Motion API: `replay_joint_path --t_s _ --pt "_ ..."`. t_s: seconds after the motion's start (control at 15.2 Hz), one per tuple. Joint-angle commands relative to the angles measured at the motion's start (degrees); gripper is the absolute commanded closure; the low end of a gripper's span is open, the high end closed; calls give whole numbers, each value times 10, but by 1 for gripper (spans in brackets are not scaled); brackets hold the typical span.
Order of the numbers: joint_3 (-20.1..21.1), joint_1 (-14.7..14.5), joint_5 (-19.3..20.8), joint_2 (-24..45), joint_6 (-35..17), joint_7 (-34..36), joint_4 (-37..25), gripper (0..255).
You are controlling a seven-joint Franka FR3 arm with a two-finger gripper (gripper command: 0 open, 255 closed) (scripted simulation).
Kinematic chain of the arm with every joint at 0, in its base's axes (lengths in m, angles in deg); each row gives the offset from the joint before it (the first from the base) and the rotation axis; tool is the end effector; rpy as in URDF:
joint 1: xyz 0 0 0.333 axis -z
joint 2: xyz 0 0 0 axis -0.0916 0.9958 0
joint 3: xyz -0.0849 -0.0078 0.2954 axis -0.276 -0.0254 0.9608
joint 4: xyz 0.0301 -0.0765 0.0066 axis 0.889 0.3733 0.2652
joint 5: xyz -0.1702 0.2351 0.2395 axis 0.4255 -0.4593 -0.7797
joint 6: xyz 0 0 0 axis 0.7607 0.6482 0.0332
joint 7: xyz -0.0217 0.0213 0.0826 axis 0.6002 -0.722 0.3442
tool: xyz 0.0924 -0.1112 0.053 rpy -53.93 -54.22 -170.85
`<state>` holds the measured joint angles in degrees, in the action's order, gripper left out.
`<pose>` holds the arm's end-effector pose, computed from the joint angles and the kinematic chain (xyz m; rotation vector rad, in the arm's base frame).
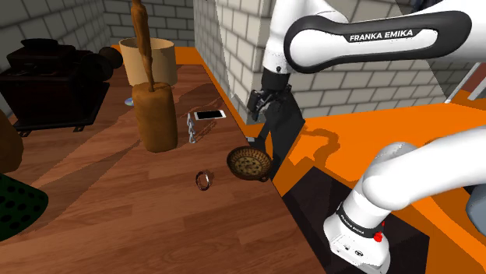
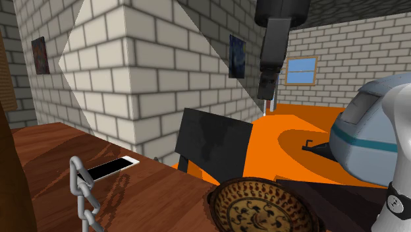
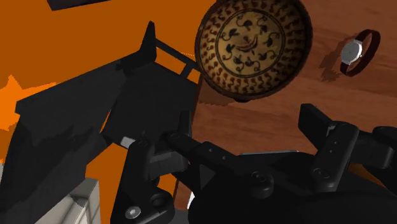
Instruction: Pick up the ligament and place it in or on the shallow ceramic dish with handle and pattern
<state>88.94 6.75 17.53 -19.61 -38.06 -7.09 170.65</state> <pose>0.3560 0.1040 0.4700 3.0664 -0.2840 0.1614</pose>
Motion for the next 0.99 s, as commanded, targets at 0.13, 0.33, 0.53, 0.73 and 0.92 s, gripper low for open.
replay_joint_path --t_s 0.13,0.33,0.53,0.73,0.92 --pt "51 15 10 70 -82 74 -10 0" --pt "89 32 34 130 -133 134 -30 0" --pt "126 53 76 197 -176 204 -60 0" --pt "160 73 138 269 -207 284 -100 0" --pt "182 82 219 348 -222 372 -149 0"
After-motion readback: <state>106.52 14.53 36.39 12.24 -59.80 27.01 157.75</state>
